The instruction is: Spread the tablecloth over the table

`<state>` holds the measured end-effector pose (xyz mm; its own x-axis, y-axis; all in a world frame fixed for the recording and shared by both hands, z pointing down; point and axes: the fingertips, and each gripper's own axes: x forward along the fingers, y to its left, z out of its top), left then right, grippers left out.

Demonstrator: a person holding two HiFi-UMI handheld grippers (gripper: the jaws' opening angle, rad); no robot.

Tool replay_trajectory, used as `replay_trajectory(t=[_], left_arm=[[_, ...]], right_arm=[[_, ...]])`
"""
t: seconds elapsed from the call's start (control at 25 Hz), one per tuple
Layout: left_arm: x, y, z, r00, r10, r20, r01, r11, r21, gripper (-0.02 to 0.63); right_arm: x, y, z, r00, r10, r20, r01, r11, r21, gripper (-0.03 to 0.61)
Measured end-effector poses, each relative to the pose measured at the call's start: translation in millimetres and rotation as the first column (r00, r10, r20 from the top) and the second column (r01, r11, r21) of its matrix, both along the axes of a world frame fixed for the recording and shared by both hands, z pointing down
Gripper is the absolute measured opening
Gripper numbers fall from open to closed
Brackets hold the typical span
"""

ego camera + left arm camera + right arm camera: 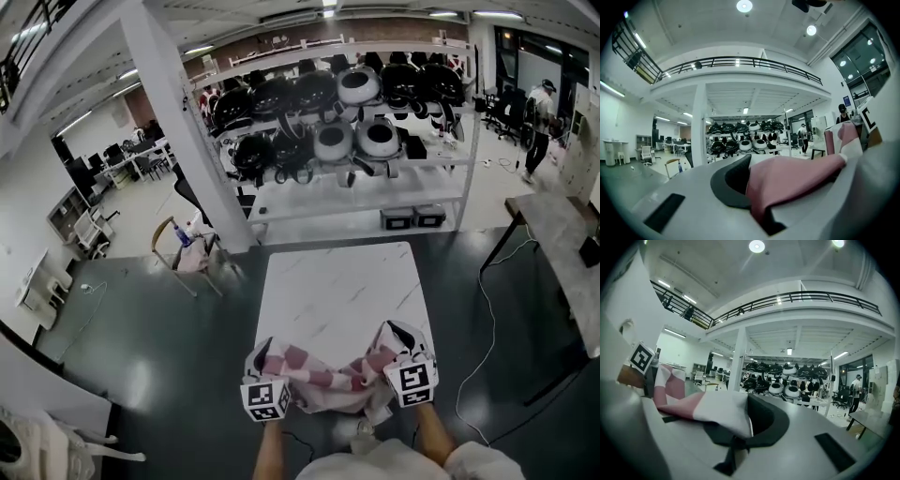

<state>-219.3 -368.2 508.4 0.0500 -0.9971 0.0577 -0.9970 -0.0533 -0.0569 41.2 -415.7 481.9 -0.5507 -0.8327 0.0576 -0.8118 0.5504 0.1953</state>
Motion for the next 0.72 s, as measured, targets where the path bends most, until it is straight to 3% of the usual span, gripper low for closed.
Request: replay_trajectory(t=[0.4, 0.72], left_arm=[[-16.6, -51.9, 16.4, 0.998, -0.055, -0.005, 0.055, 0.998, -0.032, 0.026], [-85.0, -36.1, 32.4, 0.987, -0.157, -0.047, 0.155, 0.987, -0.047, 0.026]], right_arm=[[-21.3, -71.2, 24.9, 0.998, -0.058, 0.004, 0.058, 0.996, -0.066, 0.014], [-103.9, -80.6, 30.8, 0.984, -0.176, -0.036, 0.173, 0.982, -0.075, 0.014]])
